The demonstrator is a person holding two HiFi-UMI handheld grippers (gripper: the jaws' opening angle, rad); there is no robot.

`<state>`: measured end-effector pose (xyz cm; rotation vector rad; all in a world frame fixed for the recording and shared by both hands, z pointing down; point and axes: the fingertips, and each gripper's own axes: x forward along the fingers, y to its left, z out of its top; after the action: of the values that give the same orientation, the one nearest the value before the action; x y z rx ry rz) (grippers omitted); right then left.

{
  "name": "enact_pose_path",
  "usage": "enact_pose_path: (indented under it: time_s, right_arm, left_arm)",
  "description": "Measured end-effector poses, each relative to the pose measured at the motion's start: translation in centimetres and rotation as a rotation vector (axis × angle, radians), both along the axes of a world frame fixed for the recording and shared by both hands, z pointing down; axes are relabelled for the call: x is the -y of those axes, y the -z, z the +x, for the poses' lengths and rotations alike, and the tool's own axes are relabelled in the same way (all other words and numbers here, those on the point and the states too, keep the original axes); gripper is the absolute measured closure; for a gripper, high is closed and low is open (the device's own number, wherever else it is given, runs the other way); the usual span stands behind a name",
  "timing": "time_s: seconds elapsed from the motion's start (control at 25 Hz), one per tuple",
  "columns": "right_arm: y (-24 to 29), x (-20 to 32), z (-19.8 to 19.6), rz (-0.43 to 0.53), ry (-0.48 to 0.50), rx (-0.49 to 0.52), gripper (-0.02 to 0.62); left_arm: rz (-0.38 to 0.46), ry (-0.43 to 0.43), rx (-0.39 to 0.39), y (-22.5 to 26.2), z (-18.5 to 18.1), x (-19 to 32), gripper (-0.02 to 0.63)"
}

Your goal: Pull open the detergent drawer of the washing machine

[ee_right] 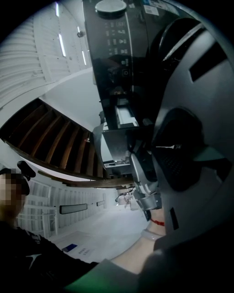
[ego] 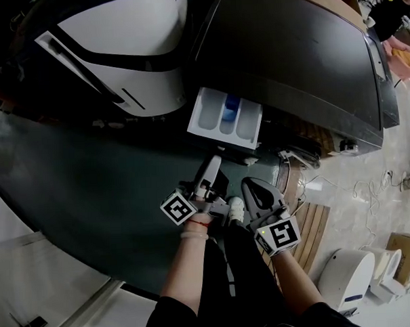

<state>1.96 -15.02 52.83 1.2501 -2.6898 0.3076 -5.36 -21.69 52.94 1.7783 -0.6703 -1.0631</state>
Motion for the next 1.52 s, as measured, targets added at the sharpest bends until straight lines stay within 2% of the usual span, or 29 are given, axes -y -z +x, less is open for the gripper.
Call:
enact_pose_path:
  time_s: [0.36, 0.56, 0.76, 1.12, 1.28, 1.44, 1.52]
  right_arm:
    - [0.0, -1.9, -0.3, 0.005, 0.007, -0.004, 0.580]
    - [0.1, -2.8, -0.3, -0.038, -0.022, 0.004, 0.580]
    - [-0.2, -3.3, -0.6, 0.006, 0.004, -0.006, 0.580]
    - [-0.3, -4.2, -0.1, 0.009, -0.006, -0.007, 0.580]
    - [0.0, -4.2, 0.3, 0.017, -0.015, -0.009, 0.580]
    - [0.9, -4.4, 0.2, -0.013, -0.025, 0.006, 0.580]
    - [1.1, -4.5, 0.3, 0.016, -0.026, -0.002, 0.580]
  left_arm:
    - [-0.002, 0.007, -0.007, -0.2, -0.5, -2.0, 0.488]
    - [0.005, 0.005, -0.009, -0.1, -0.7, -3.0, 0.489]
    - [0.001, 0.002, -0.009, -0.3, -0.9, -3.2, 0.489]
    - [0.008, 0.014, -0.021, -0.3, -0.9, -3.2, 0.494]
    - [0.005, 0.018, 0.000, -0.4, -0.9, -3.2, 0.494]
    - [-0.015, 0.018, 0.029, -0.7, -1.0, -3.6, 0.494]
    - [-0.031, 0.021, 0.046, -1.0, -1.3, -4.0, 0.494]
